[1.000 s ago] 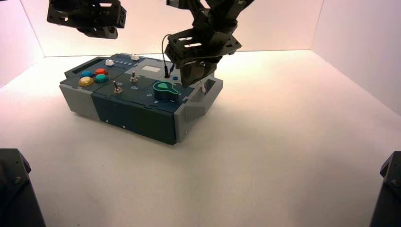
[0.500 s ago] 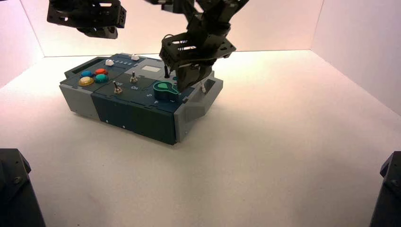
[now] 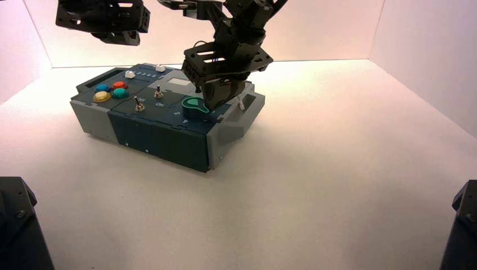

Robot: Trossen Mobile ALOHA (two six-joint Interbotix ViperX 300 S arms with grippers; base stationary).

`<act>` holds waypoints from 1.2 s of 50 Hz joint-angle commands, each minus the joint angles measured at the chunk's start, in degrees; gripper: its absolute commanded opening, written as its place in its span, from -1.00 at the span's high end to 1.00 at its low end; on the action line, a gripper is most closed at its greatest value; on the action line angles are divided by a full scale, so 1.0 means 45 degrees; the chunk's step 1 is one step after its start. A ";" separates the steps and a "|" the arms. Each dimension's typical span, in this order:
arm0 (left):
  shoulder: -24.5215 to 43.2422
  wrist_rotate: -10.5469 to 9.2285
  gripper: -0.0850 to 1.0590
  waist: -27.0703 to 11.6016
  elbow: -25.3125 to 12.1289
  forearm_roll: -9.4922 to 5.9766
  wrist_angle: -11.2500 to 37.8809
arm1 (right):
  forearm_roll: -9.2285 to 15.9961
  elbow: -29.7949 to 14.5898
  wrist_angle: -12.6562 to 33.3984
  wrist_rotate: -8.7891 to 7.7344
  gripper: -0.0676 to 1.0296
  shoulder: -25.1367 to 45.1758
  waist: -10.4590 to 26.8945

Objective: Turn the knob to position 4.

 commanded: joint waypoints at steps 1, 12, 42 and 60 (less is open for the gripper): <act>-0.0293 0.0000 0.91 -0.0039 -0.0117 0.0000 -0.0137 | 0.0117 -0.0273 -0.0020 0.0020 0.91 -0.0391 0.0176; -0.0293 0.0000 0.90 -0.0039 -0.0117 0.0000 -0.0137 | 0.0273 -0.0430 -0.0020 0.0020 0.91 -0.0391 0.0391; -0.0313 -0.0020 0.91 -0.0039 -0.0117 0.0000 -0.0137 | 0.0391 -0.0703 -0.0020 0.0039 0.91 -0.0254 0.0430; -0.0313 -0.0020 0.90 -0.0039 -0.0117 0.0000 -0.0137 | 0.0508 -0.0859 -0.0020 0.0039 0.91 -0.0234 0.0527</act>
